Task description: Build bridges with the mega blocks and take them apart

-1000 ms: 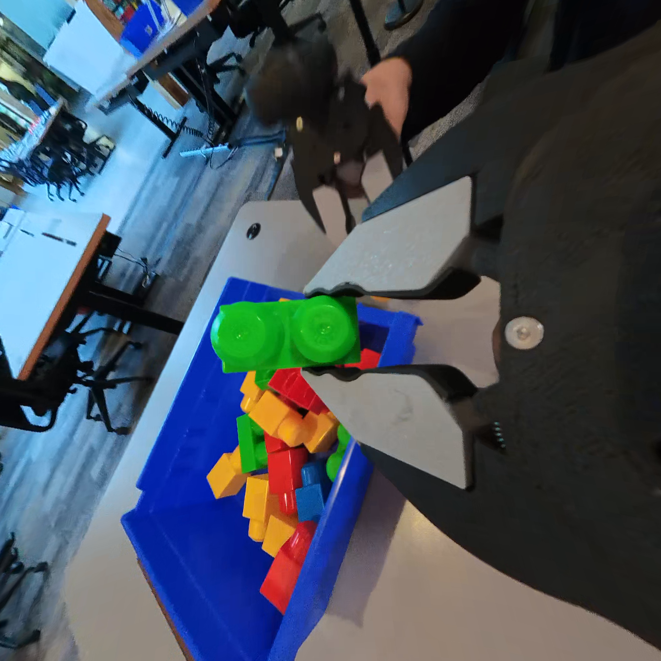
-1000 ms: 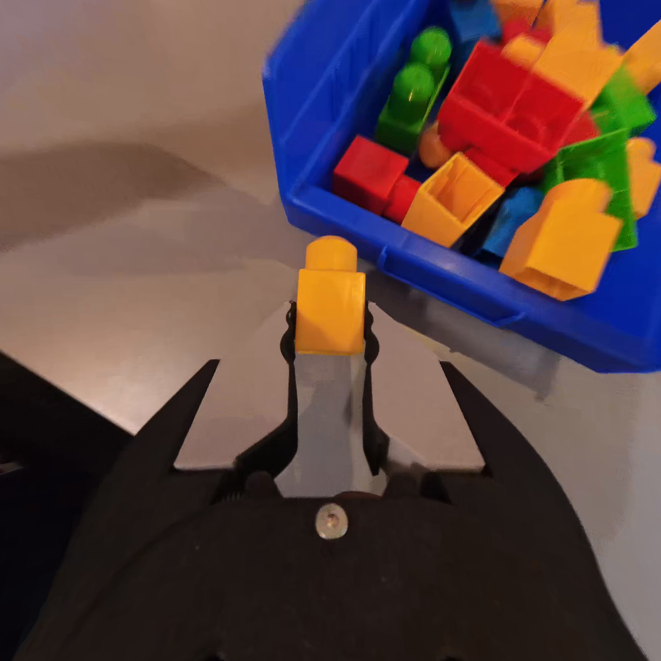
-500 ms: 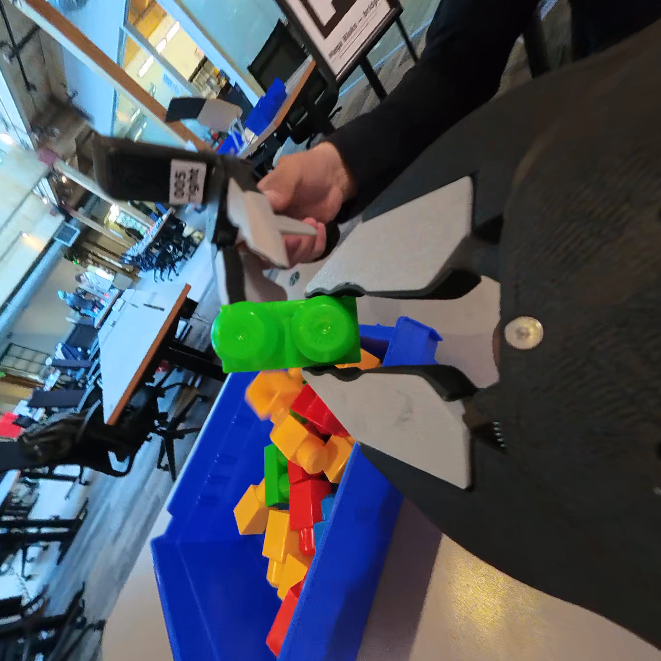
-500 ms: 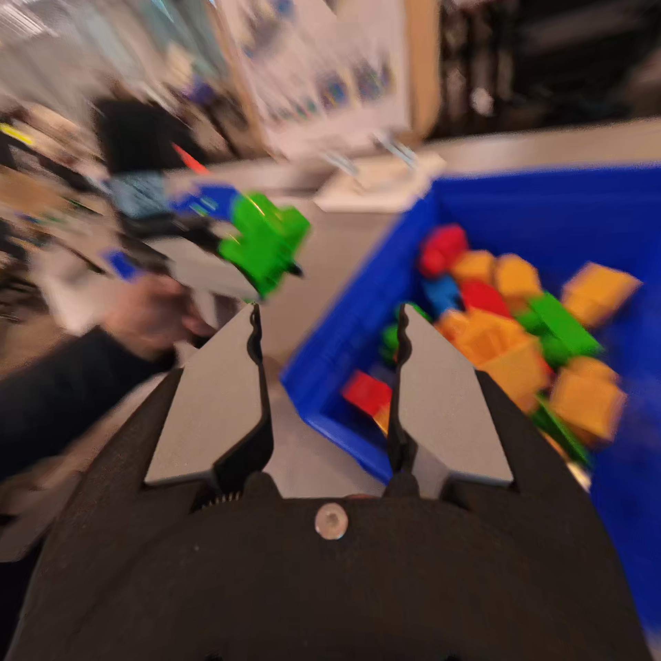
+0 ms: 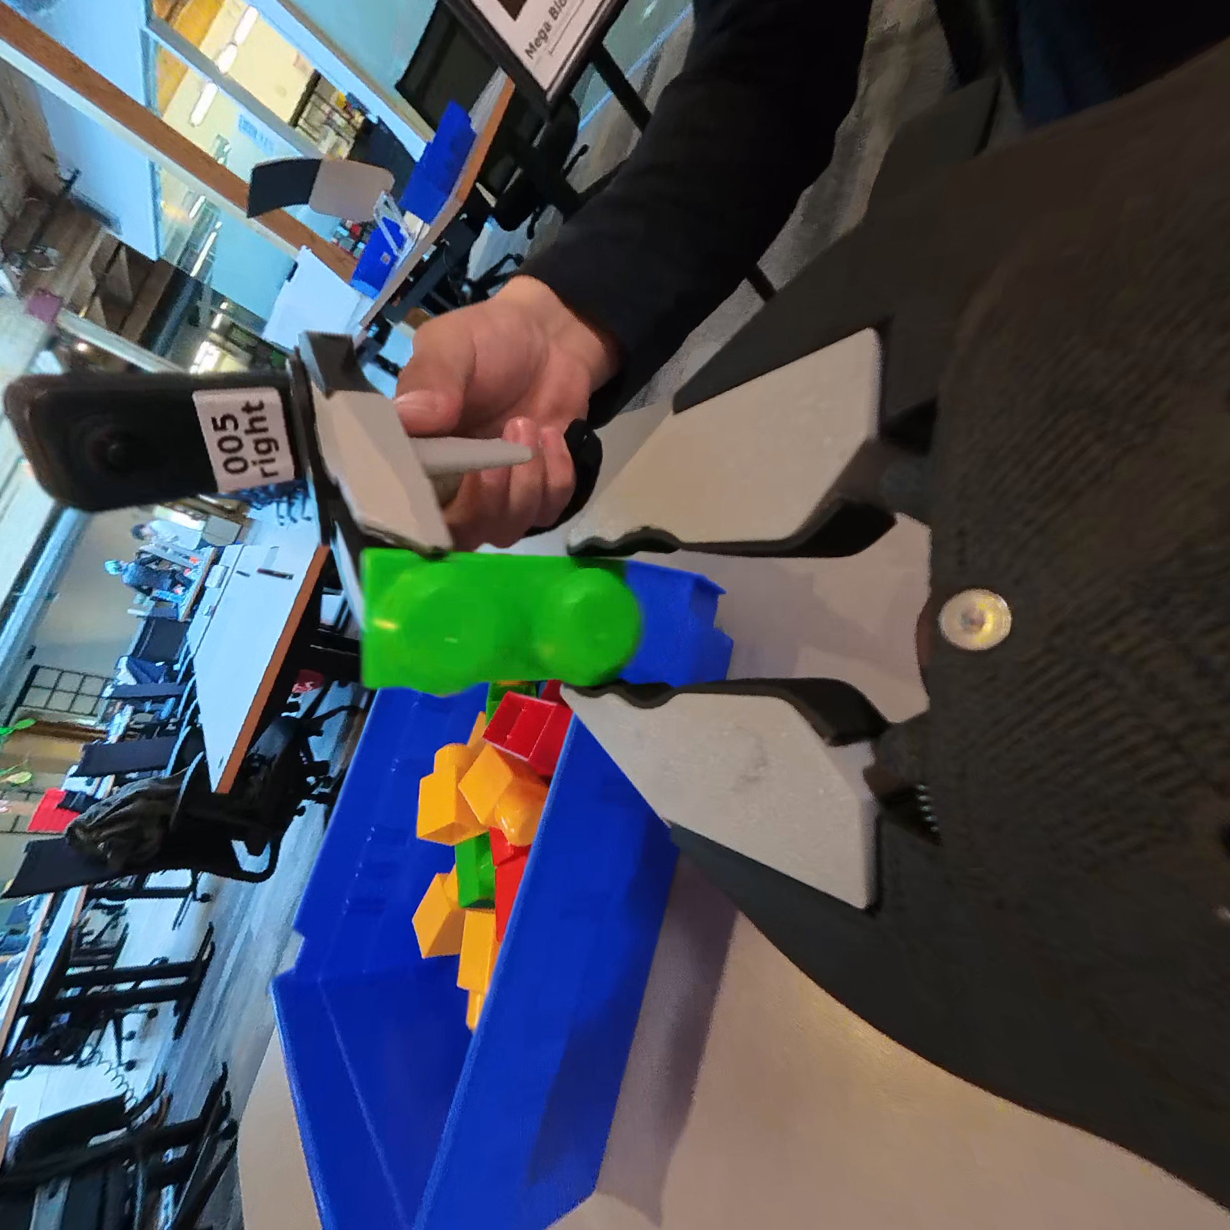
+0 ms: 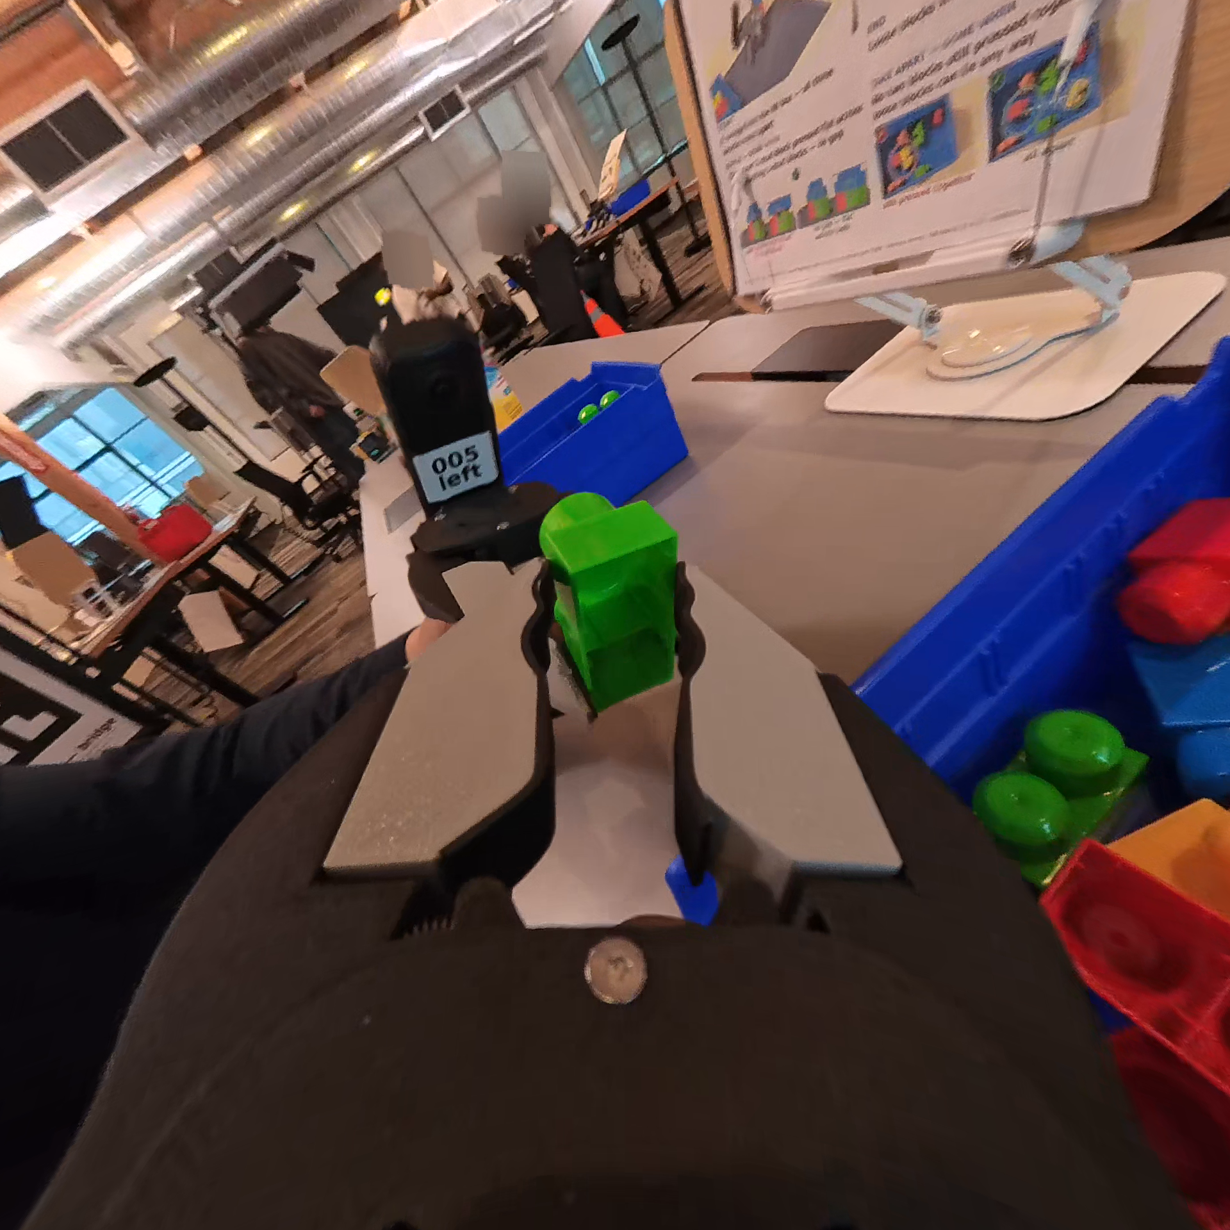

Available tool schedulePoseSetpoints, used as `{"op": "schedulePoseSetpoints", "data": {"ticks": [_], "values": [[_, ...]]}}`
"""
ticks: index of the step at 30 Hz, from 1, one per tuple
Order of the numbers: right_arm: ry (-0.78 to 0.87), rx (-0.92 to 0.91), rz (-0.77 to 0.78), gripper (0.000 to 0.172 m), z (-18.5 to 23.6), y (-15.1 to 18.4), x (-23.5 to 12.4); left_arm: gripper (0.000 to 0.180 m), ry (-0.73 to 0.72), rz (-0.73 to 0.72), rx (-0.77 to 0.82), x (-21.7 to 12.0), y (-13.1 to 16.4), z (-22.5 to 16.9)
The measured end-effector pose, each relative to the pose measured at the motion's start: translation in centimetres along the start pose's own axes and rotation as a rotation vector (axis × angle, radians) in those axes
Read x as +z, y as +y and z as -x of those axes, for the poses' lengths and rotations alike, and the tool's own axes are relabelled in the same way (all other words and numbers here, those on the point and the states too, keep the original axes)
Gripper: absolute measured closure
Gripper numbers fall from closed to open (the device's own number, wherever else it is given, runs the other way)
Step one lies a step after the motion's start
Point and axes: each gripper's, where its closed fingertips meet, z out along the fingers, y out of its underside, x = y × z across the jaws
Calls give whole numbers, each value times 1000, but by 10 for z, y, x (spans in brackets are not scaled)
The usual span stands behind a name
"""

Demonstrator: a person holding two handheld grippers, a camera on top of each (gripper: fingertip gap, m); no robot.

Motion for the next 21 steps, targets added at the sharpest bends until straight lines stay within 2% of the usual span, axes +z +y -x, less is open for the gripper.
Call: {"op": "schedulePoseSetpoints", "data": {"ticks": [2,4,7,9,10,12,15,21], "values": [[82,-28,-95,139,-9,-20,-13,145,-26,-20,-16,-8,2,7],[287,-89,-166,139,-35,-39,-37,139,-55,2,-47,-15,12,13],[617,-168,-46,138,-85,-37,-67,133,-130,74,-46,-33,33,23],[718,-155,77,132,-106,-24,-73,129,-212,125,-39,-54,43,31],[750,-164,93,123,-111,-23,-74,126,-263,142,-41,-68,45,36],[815,-214,86,119,-114,-26,-74,122,-342,128,-24,-101,39,39],[833,-301,76,114,-103,-31,-59,122,-478,79,6,-167,20,40],[606,-483,54,116,-42,-31,23,122,-743,-49,37,-323,-29,54]]}}
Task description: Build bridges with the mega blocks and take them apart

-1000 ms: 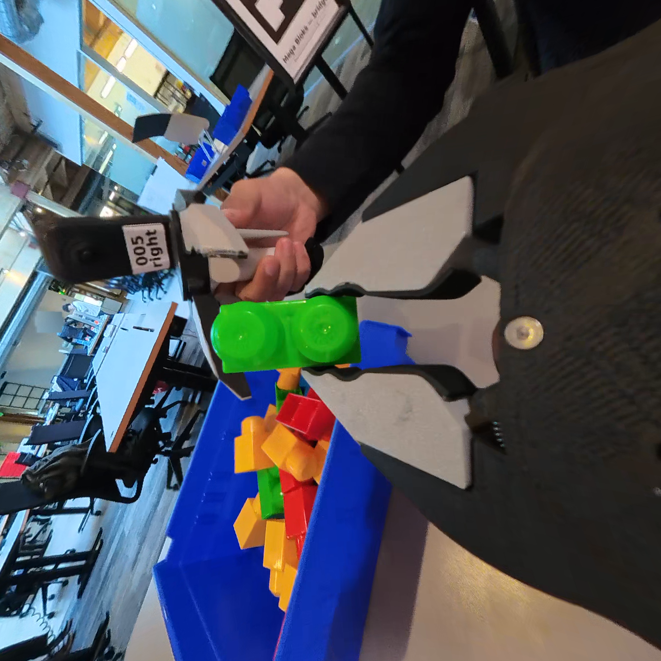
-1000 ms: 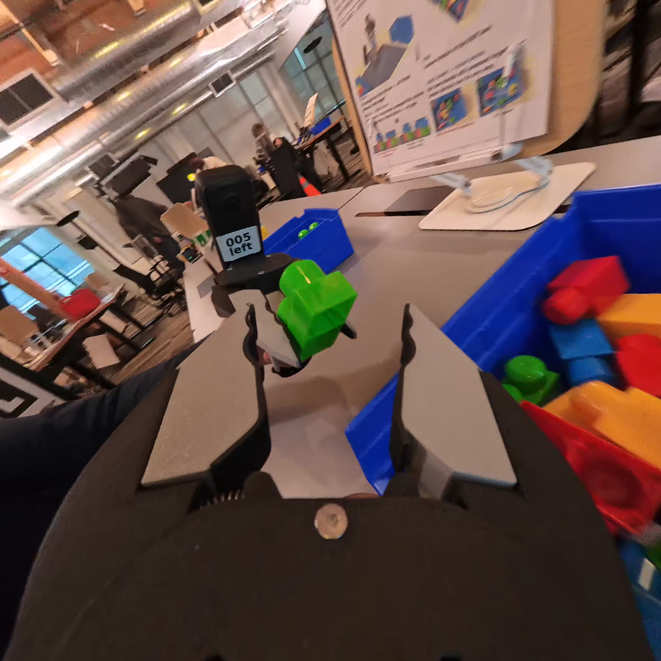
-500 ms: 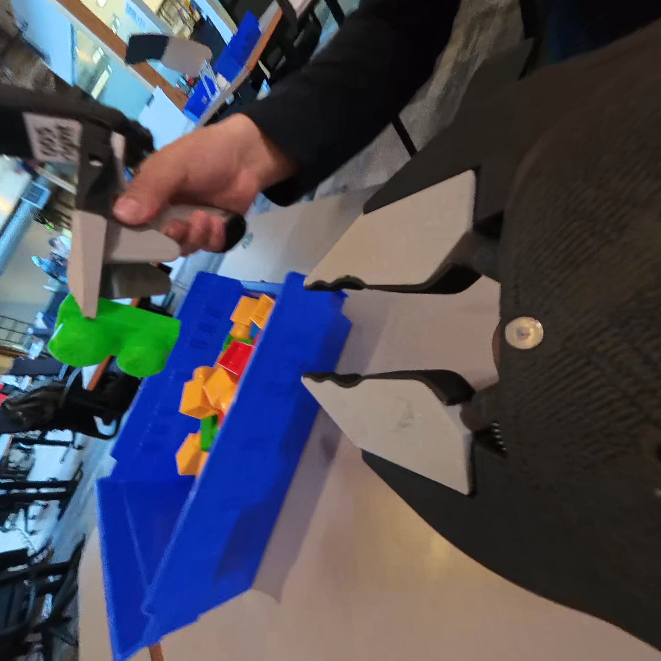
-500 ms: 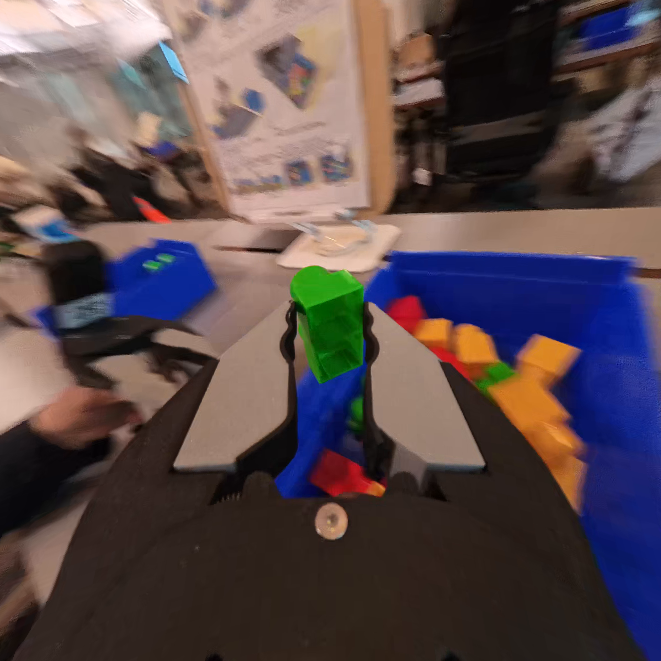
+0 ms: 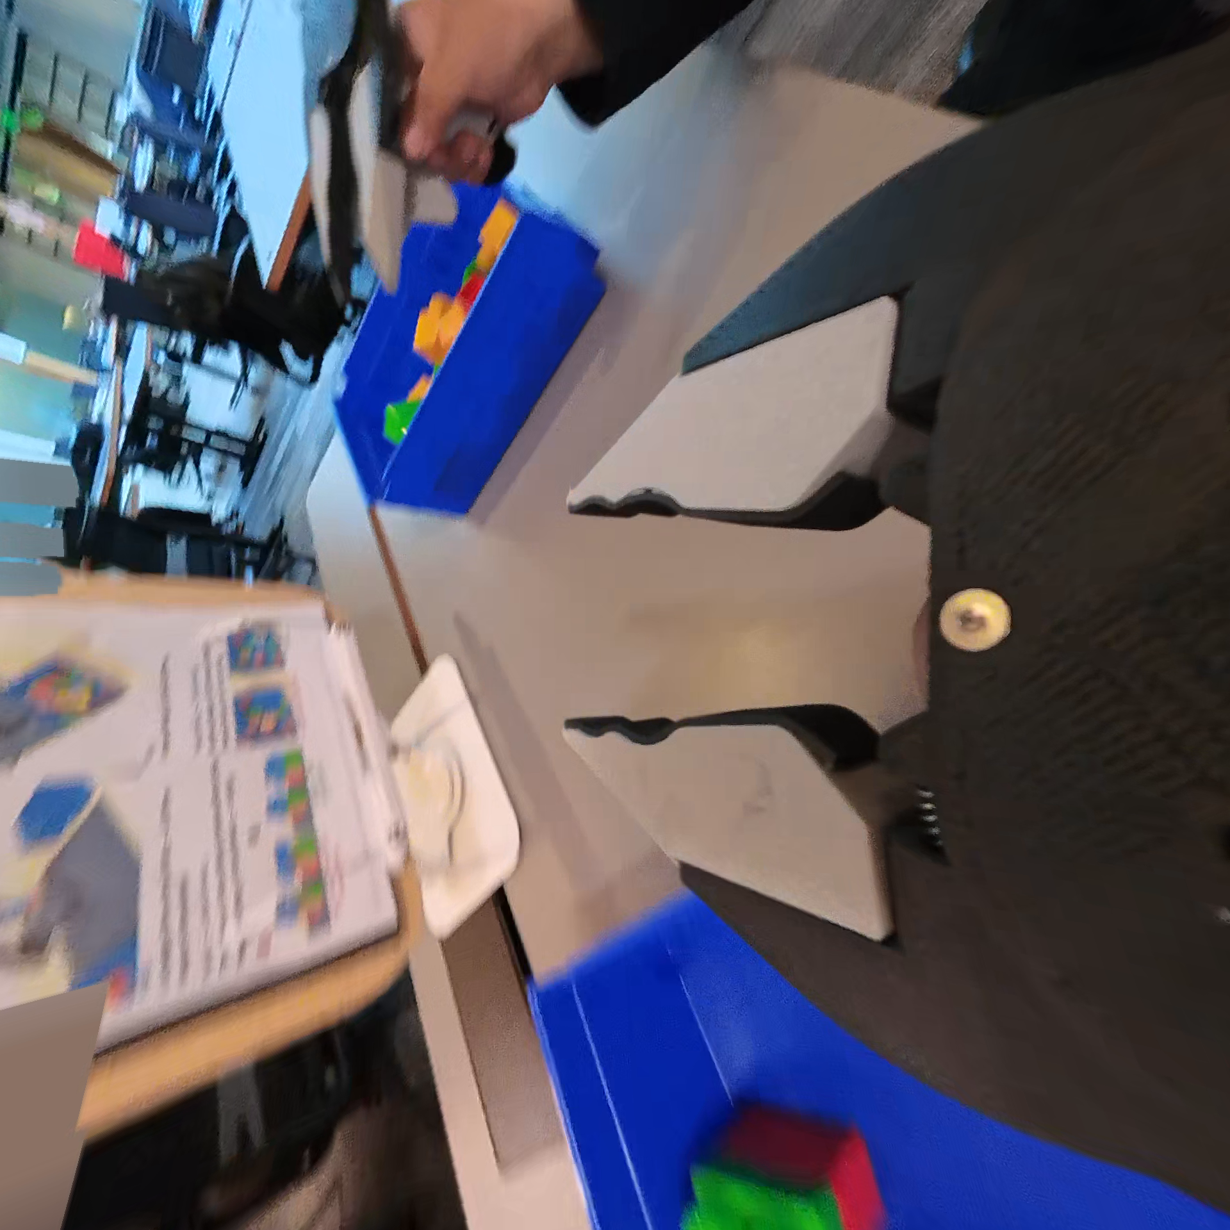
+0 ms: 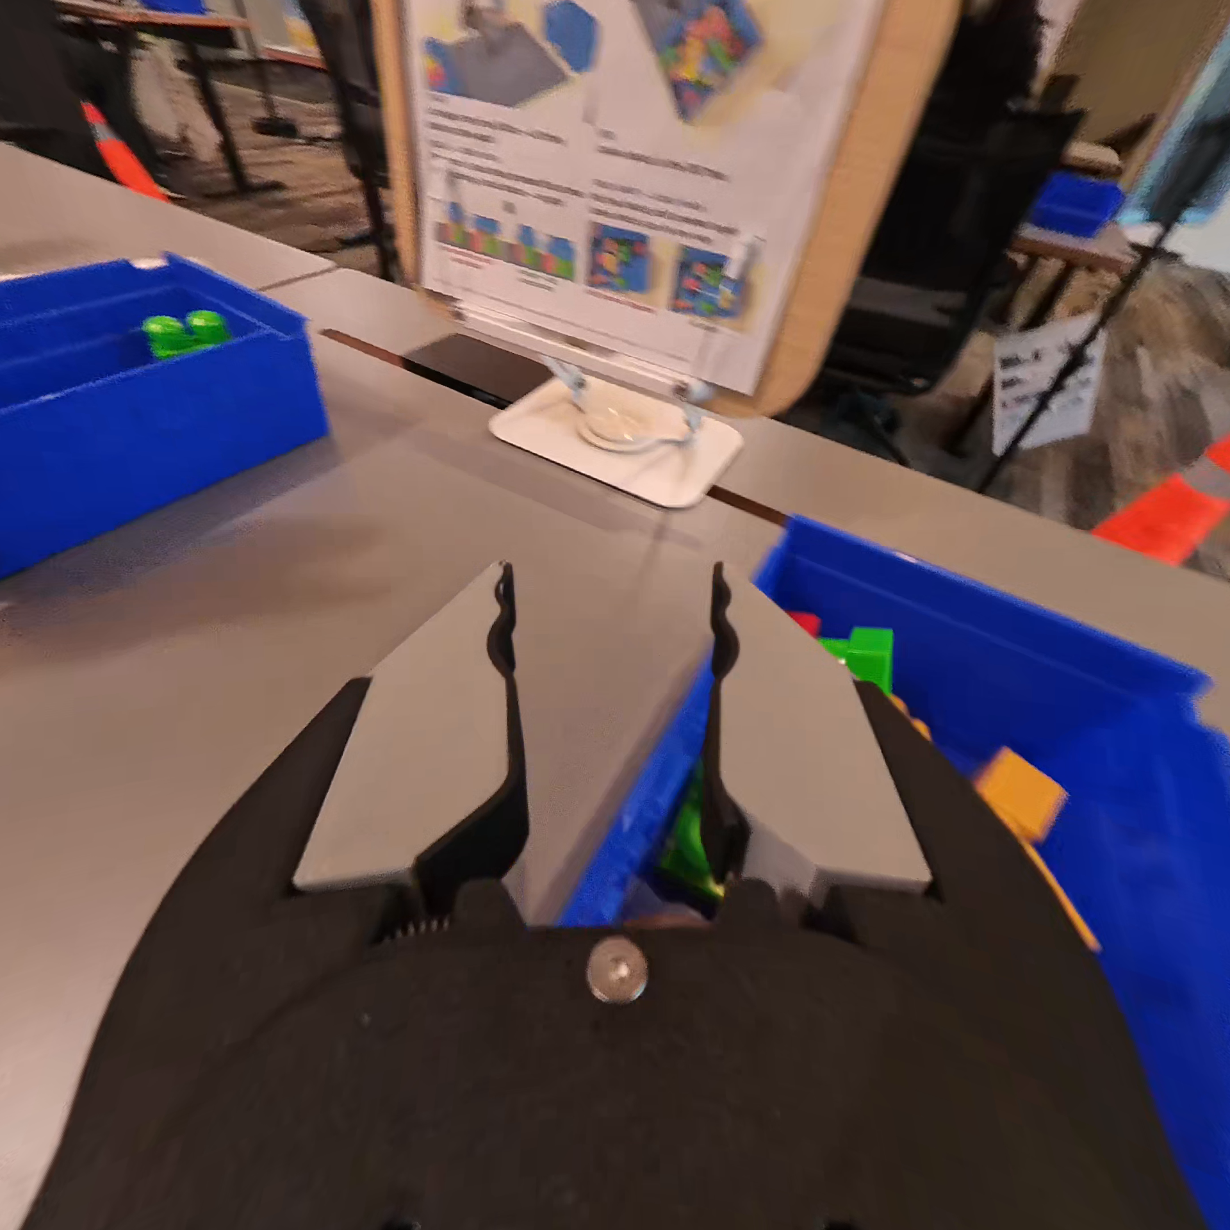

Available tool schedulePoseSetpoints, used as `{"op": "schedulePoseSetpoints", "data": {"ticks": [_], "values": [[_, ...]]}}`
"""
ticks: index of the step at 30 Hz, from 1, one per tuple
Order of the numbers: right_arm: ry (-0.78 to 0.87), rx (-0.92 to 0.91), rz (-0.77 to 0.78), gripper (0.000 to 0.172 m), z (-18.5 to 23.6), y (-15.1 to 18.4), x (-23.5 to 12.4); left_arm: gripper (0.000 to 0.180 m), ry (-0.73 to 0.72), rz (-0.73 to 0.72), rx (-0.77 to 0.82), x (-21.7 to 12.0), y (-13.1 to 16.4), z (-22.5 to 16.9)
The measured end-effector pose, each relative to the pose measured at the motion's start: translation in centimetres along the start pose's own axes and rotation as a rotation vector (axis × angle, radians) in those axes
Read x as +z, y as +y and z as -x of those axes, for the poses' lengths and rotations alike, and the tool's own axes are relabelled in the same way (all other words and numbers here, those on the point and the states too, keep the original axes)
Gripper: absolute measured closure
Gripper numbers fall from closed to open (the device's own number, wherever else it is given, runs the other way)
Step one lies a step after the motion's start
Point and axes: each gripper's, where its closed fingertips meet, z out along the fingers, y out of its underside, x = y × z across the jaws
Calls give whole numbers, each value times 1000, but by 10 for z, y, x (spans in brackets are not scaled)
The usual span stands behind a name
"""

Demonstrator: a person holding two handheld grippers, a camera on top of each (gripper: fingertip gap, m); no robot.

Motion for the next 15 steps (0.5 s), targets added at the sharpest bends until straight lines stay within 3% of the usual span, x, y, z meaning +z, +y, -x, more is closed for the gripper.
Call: {"op": "schedulePoseSetpoints", "data": {"ticks": [3,6,10,15], "values": [[-132,-58,-39,115,51,-10,24,120,-165,7,-22,-28,-8,72],[-197,-108,-47,114,84,-5,50,119,-292,45,-65,-32,-1,137],[-248,-132,-13,113,104,16,73,122,-388,185,-99,-7,34,197],[-243,-139,26,113,99,35,77,128,-504,392,-72,24,82,252]]}}
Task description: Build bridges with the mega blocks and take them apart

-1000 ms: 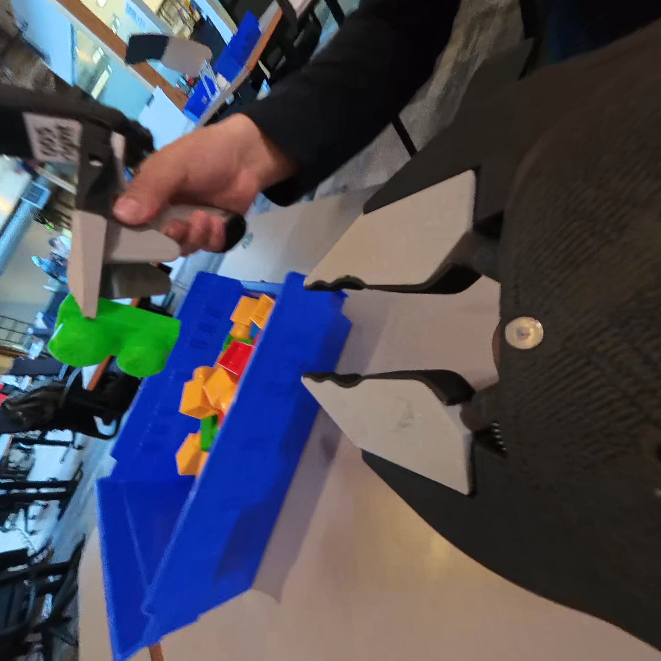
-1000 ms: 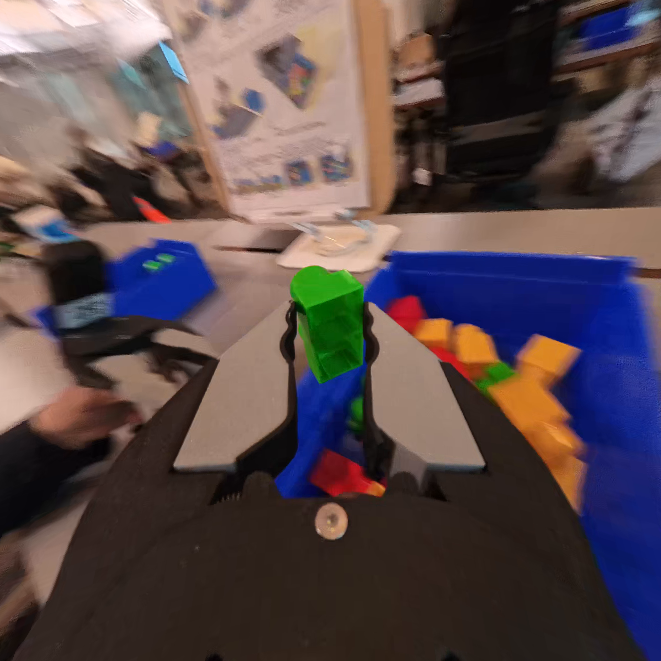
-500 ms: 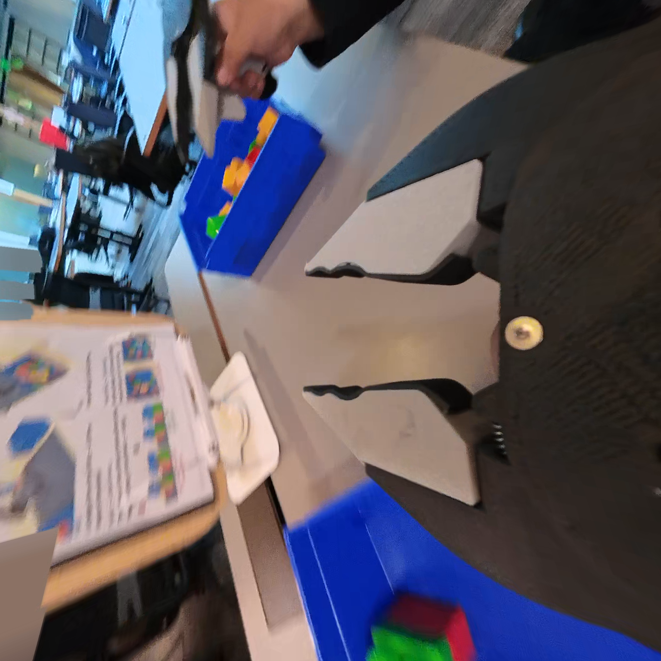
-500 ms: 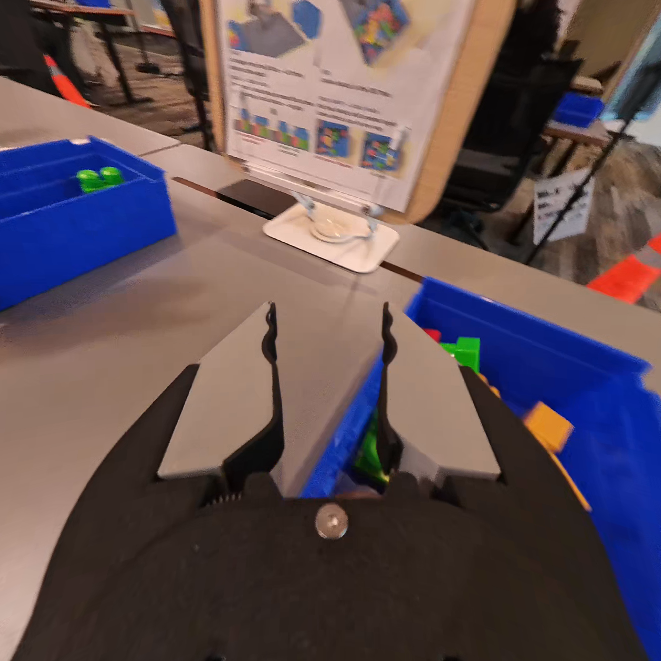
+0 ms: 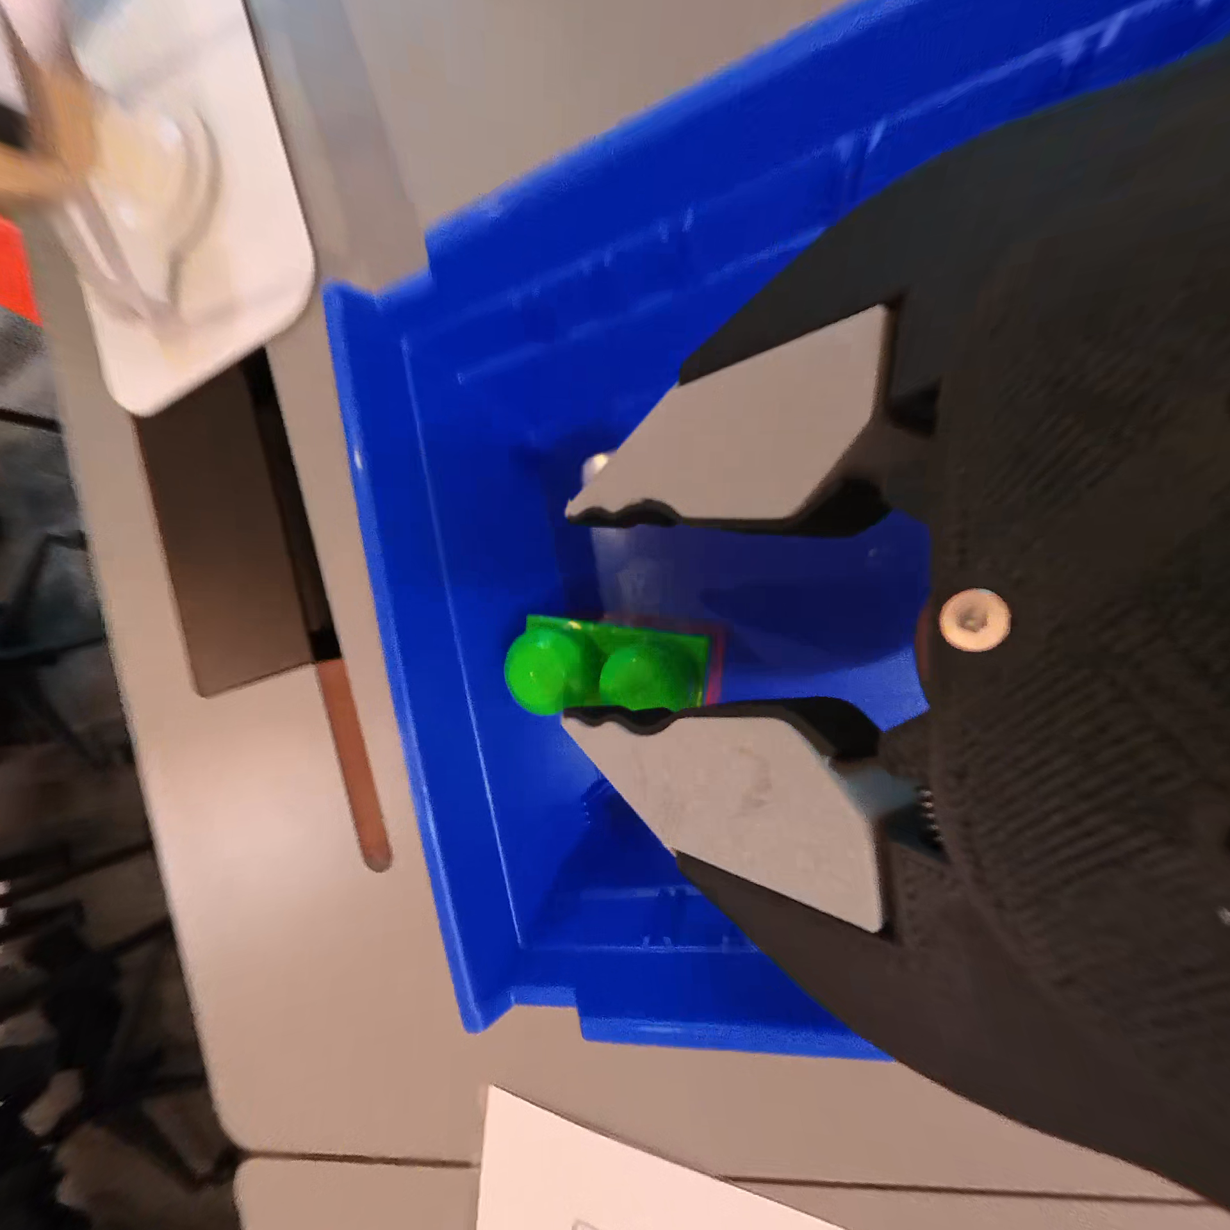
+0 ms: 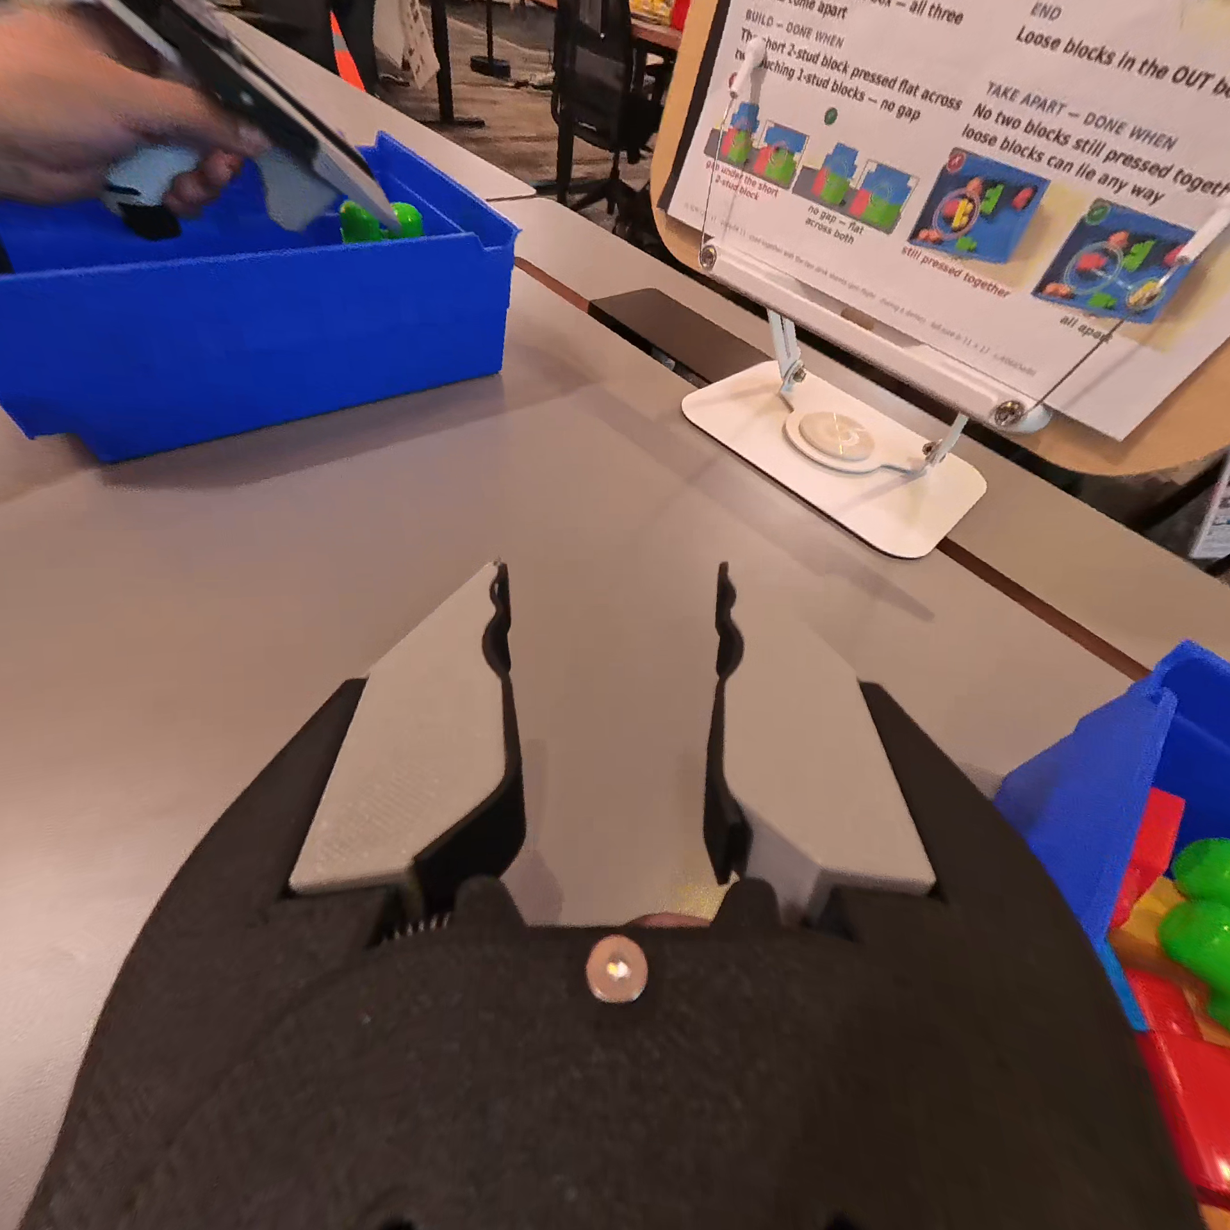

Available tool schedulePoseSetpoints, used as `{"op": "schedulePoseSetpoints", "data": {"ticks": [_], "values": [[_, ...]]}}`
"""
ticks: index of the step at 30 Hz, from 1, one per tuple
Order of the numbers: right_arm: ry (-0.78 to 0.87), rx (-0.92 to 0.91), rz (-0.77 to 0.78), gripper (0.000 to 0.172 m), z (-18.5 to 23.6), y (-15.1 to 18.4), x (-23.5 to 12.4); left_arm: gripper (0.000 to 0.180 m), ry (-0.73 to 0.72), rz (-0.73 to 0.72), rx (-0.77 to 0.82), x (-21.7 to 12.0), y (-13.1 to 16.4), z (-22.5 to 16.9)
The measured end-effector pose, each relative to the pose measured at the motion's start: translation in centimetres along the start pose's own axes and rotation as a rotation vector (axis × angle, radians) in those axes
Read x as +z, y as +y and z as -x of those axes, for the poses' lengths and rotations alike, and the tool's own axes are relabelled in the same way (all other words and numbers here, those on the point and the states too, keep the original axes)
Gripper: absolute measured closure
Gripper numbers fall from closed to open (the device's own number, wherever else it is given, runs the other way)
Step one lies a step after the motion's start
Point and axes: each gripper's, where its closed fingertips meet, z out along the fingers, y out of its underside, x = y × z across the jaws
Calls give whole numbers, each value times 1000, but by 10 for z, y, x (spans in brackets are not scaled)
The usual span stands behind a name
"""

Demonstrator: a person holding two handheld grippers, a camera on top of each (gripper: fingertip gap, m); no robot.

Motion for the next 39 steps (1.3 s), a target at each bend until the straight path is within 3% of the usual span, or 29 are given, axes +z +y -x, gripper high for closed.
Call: {"op": "schedulePoseSetpoints", "data": {"ticks": [6,10,13,16,20,23,27,32,35,36,39], "values": [[-70,119,-58,113,-1,-6,-6,148,-47,118,17,23,20,15],[-110,139,-56,113,8,-4,-3,149,-56,138,62,9,24,15],[-184,166,-59,113,22,-3,1,149,-11,48,44,-15,9,6],[-309,214,-101,113,41,-9,1,149,189,-135,11,-56,-26,-39],[-511,323,-190,109,66,-24,-5,149,553,-308,48,-120,-55,-149],[-625,410,-257,103,72,-34,-12,150,777,-377,105,-153,-52,-235],[-728,487,-356,99,70,-46,-27,149,975,-405,110,-164,-37,-315],[-777,517,-402,104,65,-51,-36,149,1129,-420,25,-159,-30,-354],[-787,482,-399,120,70,-50,-35,149,1172,-419,-13,-155,-29,-364],[-784,460,-400,134,72,-50,-36,149,1193,-411,-20,-154,-27,-367],[-744,388,-429,137,72,-53,-40,149,1246,-421,-51,-156,-26,-369]]}}
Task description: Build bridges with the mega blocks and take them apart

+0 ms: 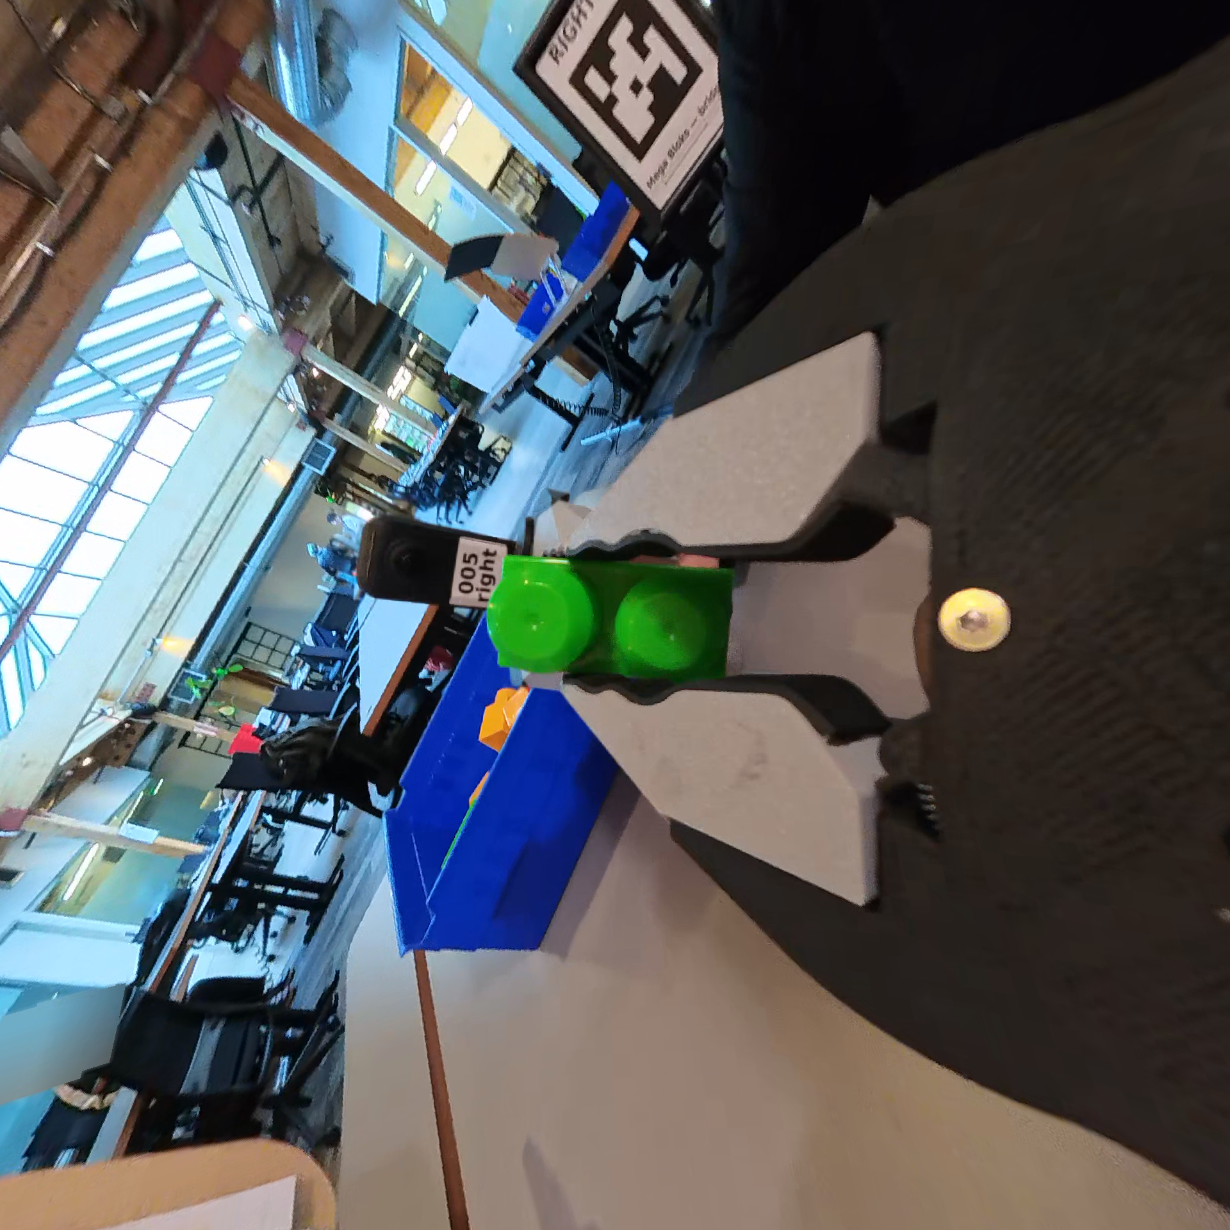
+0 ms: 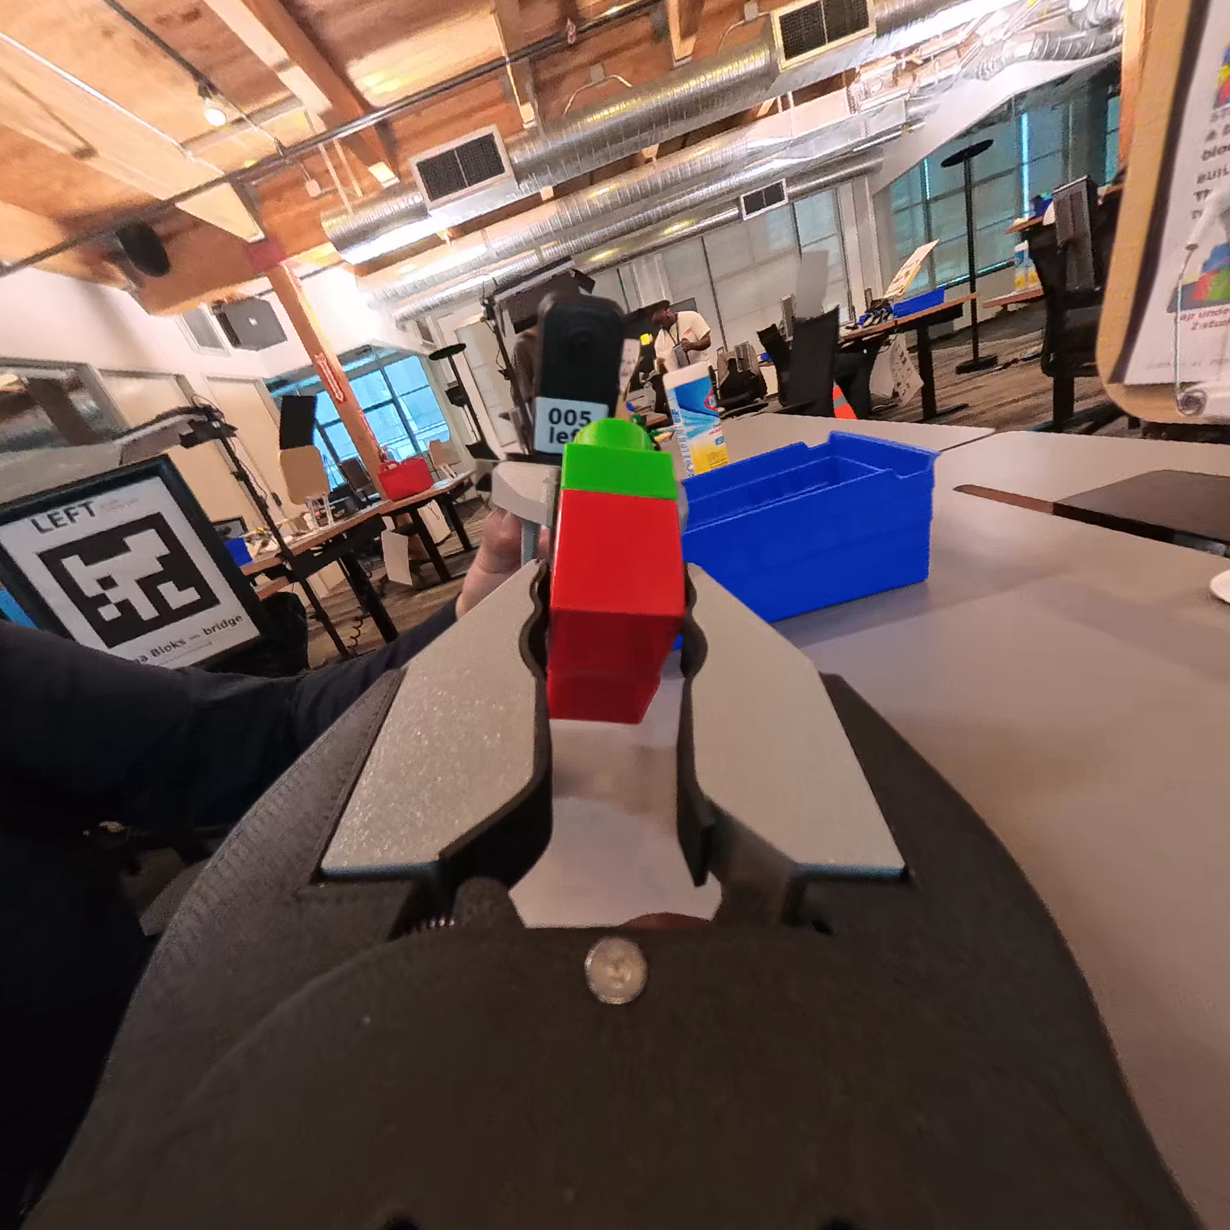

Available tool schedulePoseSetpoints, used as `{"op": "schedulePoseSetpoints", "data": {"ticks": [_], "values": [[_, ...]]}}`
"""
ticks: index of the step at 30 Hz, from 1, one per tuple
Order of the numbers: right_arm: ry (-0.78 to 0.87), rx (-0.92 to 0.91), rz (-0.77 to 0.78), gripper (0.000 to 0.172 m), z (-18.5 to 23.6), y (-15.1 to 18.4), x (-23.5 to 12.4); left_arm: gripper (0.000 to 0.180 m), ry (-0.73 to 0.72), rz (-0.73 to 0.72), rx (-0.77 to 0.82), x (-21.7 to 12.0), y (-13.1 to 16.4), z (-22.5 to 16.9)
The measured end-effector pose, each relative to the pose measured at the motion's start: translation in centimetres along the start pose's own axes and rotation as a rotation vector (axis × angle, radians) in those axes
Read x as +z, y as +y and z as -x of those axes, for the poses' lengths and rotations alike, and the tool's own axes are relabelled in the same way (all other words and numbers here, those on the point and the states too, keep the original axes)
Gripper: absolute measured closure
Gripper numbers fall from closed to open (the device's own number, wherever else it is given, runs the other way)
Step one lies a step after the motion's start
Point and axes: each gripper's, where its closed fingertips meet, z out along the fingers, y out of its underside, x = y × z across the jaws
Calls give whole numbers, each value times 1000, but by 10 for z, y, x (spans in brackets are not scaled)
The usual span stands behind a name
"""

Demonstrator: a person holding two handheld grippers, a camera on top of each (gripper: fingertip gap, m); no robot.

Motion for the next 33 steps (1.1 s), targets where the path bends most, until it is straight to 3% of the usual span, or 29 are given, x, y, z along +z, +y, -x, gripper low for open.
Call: {"op": "schedulePoseSetpoints", "data": {"ticks": [6,17,20,26,28,30,33], "values": [[65,-13,105,138,-10,14,3,149,-16,19,-59,-6,10,12],[452,-625,361,140,-19,13,-9,149,6,-27,-126,-14,10,17],[444,-534,305,140,-20,4,-11,149,2,-44,-149,-15,10,21],[855,-662,53,139,-23,-83,-89,149,3,-55,-191,-15,15,30],[915,-661,-34,140,-13,-104,-111,149,1,-45,-192,-11,18,30],[984,-624,-49,140,-19,-111,-131,149,-1,-25,-198,-4,25,31],[1249,-620,30,140,-39,-119,-189,149,16,-9,-216,4,32,30]]}}
